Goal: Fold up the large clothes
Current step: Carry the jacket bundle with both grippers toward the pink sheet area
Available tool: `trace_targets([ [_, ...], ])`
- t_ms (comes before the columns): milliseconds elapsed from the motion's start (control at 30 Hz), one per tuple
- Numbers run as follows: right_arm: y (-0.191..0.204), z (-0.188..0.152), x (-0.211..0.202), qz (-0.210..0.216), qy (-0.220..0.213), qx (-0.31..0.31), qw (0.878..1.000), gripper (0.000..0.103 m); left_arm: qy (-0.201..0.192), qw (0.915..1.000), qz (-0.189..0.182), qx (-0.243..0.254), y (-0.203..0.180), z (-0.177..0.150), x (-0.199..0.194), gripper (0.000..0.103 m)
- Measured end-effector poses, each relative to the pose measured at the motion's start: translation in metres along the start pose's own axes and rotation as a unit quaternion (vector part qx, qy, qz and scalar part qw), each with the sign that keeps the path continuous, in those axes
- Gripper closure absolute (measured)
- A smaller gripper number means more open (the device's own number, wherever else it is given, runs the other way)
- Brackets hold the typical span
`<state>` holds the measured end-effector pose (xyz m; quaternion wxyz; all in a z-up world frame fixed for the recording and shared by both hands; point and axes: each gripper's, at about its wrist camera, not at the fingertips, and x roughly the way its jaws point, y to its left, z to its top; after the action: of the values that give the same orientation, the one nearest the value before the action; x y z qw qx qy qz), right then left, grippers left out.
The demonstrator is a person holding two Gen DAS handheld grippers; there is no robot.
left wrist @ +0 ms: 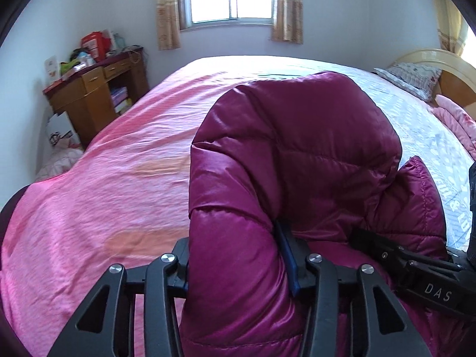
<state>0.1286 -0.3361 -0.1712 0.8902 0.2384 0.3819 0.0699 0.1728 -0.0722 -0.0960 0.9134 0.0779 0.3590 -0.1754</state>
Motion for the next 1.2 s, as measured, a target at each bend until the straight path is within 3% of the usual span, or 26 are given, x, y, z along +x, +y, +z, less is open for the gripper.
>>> trace_targets([
  [433,0.055,0.022,0.039,0.056,0.025,-0.065,0.996,0.066,-0.010,0.9963,0.072,-0.045,0.077,-0.016,-0.019,0.058],
  [700,0.120,0.057,0.095,0.120,0.025,-0.146,0.982,0.068,-0.030,0.9816,0.161,-0.098,0.151,-0.007,-0.020,0.058],
  [800,0.140,0.069,0.121,0.115,0.022,-0.185,0.976,0.068,-0.020,0.9765,0.181,-0.115,0.171,-0.008,-0.001,0.058],
  [900,0.158,0.076,0.154,0.081,0.017,-0.245,0.966,0.068,-0.001,0.9721,0.197,-0.126,0.186,-0.013,0.023,0.058],
  [1000,0.162,0.081,0.177,0.069,0.012,-0.260,0.963,0.064,0.004,0.9690,0.197,-0.148,0.196,-0.014,0.035,0.058],
  [1200,0.156,0.109,0.214,0.070,0.033,-0.205,0.976,0.043,0.018,0.9679,0.198,-0.154,0.205,-0.014,0.051,0.048],
])
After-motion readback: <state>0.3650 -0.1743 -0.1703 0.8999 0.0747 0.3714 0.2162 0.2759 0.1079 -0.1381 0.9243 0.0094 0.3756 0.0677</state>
